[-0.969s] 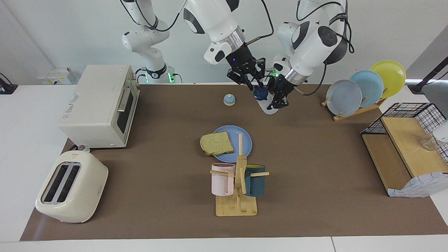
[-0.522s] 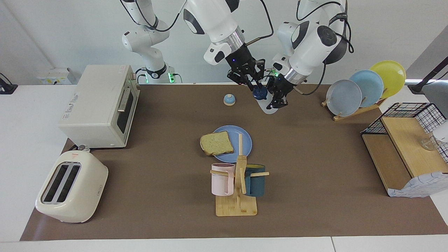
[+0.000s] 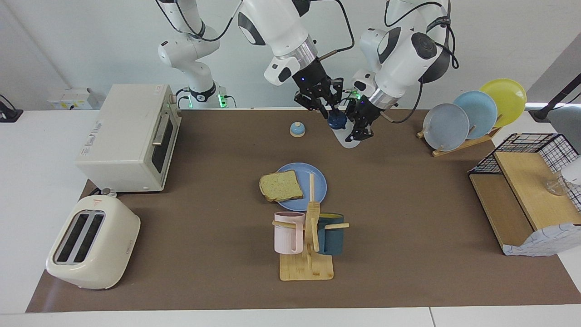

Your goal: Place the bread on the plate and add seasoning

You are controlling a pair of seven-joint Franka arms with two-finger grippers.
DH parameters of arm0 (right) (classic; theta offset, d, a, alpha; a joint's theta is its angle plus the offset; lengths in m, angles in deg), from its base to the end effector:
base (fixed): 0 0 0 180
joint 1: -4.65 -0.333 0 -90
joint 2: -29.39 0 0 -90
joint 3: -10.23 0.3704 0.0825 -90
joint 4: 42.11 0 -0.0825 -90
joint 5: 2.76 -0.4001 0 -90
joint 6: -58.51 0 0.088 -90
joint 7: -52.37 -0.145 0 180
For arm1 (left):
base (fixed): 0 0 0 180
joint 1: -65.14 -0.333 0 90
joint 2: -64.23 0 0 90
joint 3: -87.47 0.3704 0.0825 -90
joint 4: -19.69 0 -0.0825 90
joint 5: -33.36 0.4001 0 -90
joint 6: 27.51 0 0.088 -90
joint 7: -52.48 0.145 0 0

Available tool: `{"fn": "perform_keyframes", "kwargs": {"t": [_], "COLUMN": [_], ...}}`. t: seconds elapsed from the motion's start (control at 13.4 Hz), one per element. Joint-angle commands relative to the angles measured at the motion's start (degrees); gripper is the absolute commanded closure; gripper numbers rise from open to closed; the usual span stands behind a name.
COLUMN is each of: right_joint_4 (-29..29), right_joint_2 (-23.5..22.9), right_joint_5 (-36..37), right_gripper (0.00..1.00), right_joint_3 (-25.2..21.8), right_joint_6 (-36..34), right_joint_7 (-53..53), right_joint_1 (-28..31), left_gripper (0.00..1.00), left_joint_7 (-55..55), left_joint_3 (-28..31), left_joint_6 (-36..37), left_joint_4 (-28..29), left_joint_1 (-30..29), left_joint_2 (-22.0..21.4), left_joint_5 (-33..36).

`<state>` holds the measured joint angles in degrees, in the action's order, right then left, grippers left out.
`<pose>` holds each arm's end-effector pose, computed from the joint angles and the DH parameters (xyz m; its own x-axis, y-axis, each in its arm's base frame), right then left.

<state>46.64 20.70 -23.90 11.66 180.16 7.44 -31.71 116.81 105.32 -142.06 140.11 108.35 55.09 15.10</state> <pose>0.5253 0.4409 0.6258 0.9673 -0.2533 0.0100 -0.2113 -0.8276 -0.5201 0.4639 -0.2458 0.5055 0.1426 -0.9387 0.3140 -0.9863 -0.1081 0.1246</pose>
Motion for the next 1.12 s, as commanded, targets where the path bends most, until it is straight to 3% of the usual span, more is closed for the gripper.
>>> {"fn": "perform_keyframes", "kwargs": {"t": [0.0,0.37,0.75,0.97,1.04], "right_joint_4": [0.5,0.4,-0.1,-0.2,-0.1], "right_joint_2": [0.7,0.9,1.1,1.1,1.1], "right_joint_5": [1.0,1.0,1.0,1.0,0.9], "right_gripper": [0.69,0.70,0.82,0.99,1.00], "right_joint_3": [0.1,0.1,0.2,0.2,0.2], "right_joint_6": [-0.9,-1.3,-2.6,-2.6,-2.6], "right_joint_7": [-0.6,-0.5,-0.6,-0.6,-0.6], "right_joint_1": [0.1,0.1,0.1,0.1,0.1], "left_gripper": [1.00,1.00,1.00,1.00,1.00], "left_joint_7": [1.0,0.9,0.9,0.9,0.9], "left_joint_3": [0.8,0.8,0.9,0.9,0.9], "left_joint_6": [-1.7,-2.3,-2.4,-2.5,-2.6], "left_joint_4": [1.9,1.9,2.0,2.0,2.0], "left_joint_1": [1.1,1.2,1.1,1.1,1.1], "left_joint_2": [-1.8,-1.8,-1.8,-1.8,-1.8], "left_joint_5": [-1.3,-1.7,-1.7,-1.7,-1.7]}}
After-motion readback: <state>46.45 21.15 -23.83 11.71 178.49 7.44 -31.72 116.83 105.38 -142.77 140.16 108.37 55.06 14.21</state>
